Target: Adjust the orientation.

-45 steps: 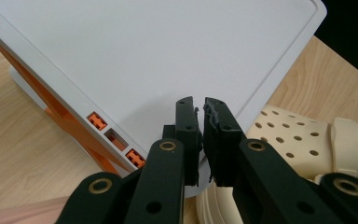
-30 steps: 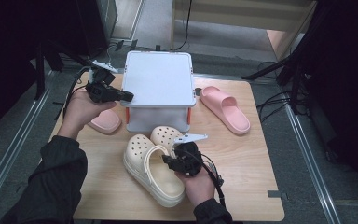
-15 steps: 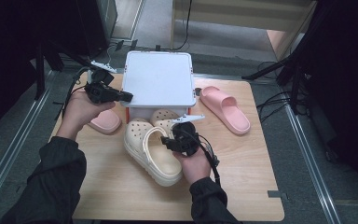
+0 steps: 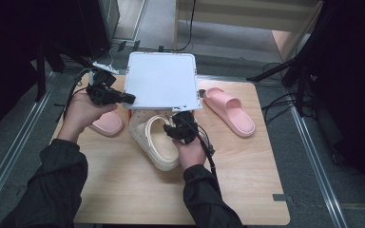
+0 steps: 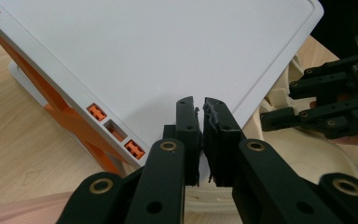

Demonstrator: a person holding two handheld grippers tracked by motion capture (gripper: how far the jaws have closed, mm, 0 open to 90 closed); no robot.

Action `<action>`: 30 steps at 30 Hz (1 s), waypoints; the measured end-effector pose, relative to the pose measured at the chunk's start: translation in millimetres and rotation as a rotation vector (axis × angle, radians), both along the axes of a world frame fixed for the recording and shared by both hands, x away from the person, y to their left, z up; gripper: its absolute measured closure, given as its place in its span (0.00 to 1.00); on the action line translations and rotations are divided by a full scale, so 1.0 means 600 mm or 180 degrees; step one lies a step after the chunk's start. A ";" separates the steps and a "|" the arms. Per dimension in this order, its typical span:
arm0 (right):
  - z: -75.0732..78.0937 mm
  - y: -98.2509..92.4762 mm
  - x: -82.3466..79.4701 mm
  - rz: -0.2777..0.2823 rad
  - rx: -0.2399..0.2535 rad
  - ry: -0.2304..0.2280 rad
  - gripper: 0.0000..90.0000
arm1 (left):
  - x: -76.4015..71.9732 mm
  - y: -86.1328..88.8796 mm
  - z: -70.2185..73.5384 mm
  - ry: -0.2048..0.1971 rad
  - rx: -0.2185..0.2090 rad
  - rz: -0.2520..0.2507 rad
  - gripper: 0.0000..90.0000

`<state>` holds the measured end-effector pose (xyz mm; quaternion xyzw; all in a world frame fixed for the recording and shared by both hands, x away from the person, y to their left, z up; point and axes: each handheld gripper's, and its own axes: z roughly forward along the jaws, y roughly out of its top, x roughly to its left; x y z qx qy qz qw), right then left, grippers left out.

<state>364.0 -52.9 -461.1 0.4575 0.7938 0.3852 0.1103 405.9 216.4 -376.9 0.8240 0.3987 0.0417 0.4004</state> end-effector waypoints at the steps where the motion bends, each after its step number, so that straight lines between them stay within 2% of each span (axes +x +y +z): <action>1: -0.001 0.002 0.002 -0.0029 -0.0030 -0.0023 0.78 | 0.000 0.000 0.000 -0.0001 -0.0001 0.0000 0.94; 7: -0.015 0.012 0.010 -0.0119 -0.0118 -0.0069 0.78 | -0.001 0.001 0.000 0.0012 -0.0004 -0.0001 0.94; 15: -0.030 0.023 0.017 -0.0169 -0.0111 -0.0099 0.76 | -0.001 0.002 0.000 0.0009 -0.0009 0.0008 0.94; 19: -0.034 0.011 0.021 -0.0149 0.0054 -0.0008 0.74 | -0.001 0.002 0.000 0.0013 -0.0019 0.0009 0.94; 21: -0.029 0.008 0.018 -0.0140 0.0172 0.0016 0.69 | -0.001 0.002 0.000 0.0014 -0.0017 0.0008 0.93; 25: -0.025 0.000 0.017 -0.0114 0.0245 0.0078 0.65 | -0.001 0.002 0.000 0.0014 -0.0018 0.0011 0.93; 30: -0.014 -0.013 0.005 -0.0081 0.0298 0.0079 0.62 | -0.001 0.002 -0.001 0.0023 -0.0034 0.0013 0.93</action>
